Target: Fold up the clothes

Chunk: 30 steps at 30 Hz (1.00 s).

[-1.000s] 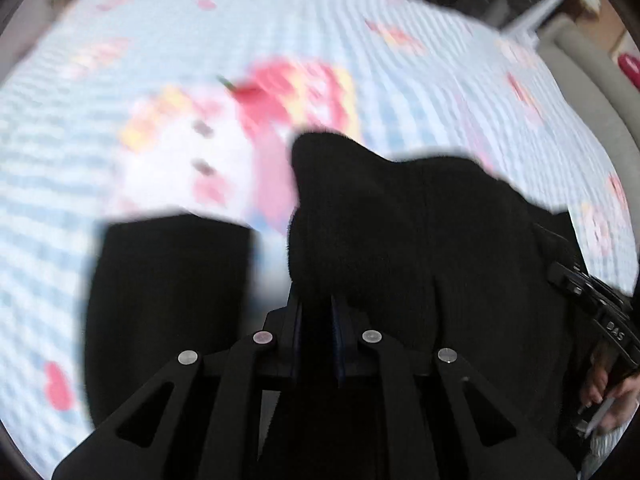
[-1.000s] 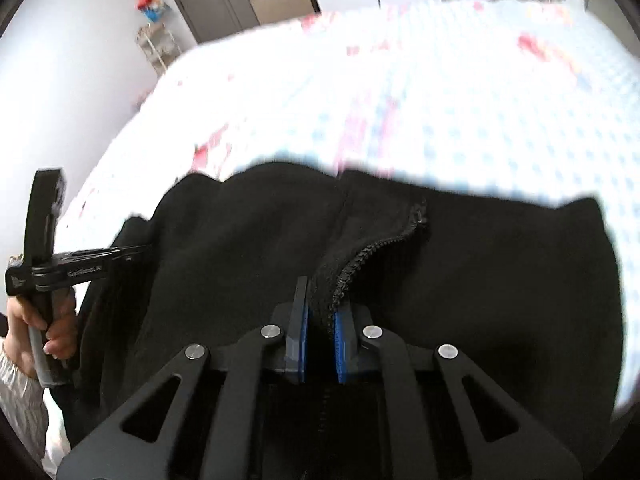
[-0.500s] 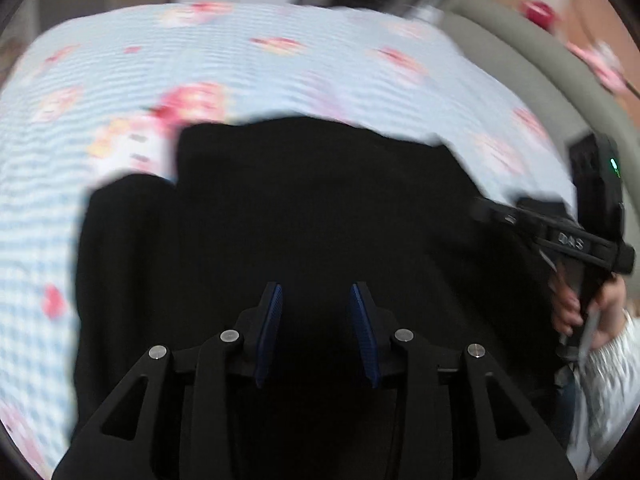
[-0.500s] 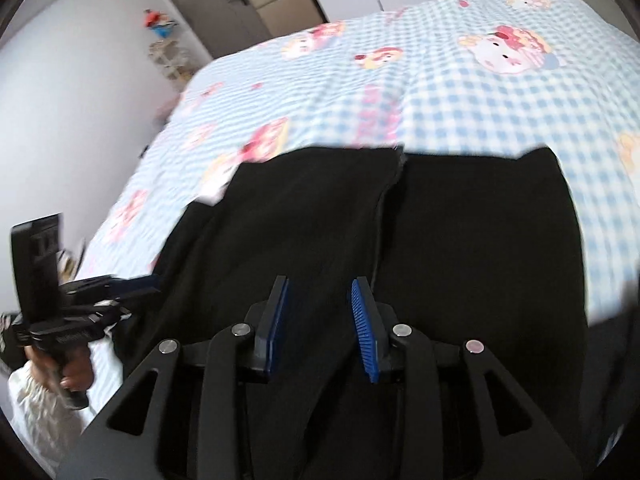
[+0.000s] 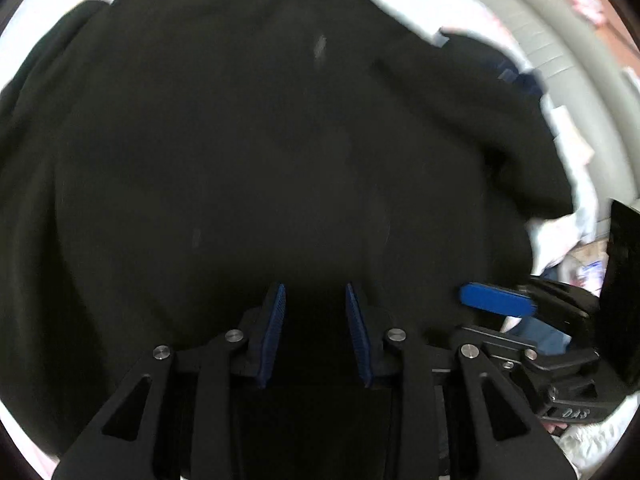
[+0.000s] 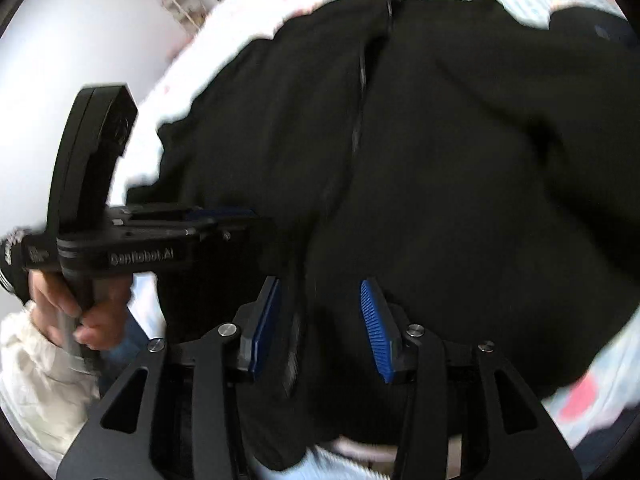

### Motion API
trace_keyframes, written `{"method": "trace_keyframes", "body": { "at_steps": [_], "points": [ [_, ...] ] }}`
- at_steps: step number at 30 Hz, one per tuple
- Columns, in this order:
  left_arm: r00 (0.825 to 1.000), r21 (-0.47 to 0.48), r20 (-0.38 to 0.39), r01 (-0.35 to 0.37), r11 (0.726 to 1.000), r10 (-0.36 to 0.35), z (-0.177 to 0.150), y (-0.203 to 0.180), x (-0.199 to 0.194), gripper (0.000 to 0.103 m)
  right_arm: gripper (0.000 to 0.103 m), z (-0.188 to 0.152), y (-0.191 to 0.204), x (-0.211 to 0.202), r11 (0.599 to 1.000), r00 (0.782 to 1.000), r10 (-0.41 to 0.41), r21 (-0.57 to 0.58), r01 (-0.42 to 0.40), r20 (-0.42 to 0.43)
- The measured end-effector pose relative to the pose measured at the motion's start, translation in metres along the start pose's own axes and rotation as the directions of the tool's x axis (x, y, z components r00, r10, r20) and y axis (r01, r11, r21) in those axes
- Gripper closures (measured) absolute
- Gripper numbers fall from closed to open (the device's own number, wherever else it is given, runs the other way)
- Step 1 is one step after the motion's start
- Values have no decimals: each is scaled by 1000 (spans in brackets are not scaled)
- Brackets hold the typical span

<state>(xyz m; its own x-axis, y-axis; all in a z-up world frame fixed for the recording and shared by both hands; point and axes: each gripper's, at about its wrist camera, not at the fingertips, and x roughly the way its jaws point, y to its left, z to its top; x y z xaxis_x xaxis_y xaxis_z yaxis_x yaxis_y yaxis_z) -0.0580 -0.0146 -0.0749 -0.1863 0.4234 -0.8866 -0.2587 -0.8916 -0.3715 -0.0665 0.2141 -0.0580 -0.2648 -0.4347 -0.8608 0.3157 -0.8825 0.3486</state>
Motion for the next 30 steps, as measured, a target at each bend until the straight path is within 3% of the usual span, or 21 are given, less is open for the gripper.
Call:
{"method": "trace_keyframes", "body": {
  "at_steps": [3,6,8,11,14,21,25,29,30],
  "points": [
    [988,-22,88,128,991,-126,-20,-5,-20,71,61,-22,1,-3,1000,1000,21,11,-21,6],
    [995,19,48,88,996,-89,-38,-20,-5,71,61,-37,3,6,999,999,40,20,-40,-20],
    [992,-18,59,110,994,-109,-43,-15,-2,71,61,-45,5,12,999,999,26,23,-25,-43],
    [966,-62,137,231,971,-221,-52,-4,-21,71,61,-52,7,0,999,999,38,20,-38,-19],
    [953,-86,245,205,975,-179,-63,7,-58,71,61,-57,1,-15,999,999,23,36,-24,25],
    [971,-215,198,175,961,-133,-84,26,-37,71,58,-73,-2,-6,998,999,28,58,-26,-34],
    [980,-288,166,154,945,-109,-96,36,-23,67,46,-72,6,-14,995,996,89,34,-89,-1],
    [987,-358,132,131,924,-89,-108,47,-10,65,43,-76,8,1,996,996,76,50,-74,-47],
    [985,-373,127,155,915,-115,-111,48,-4,65,43,-75,9,7,995,994,88,60,-84,-59]
  ]
}}
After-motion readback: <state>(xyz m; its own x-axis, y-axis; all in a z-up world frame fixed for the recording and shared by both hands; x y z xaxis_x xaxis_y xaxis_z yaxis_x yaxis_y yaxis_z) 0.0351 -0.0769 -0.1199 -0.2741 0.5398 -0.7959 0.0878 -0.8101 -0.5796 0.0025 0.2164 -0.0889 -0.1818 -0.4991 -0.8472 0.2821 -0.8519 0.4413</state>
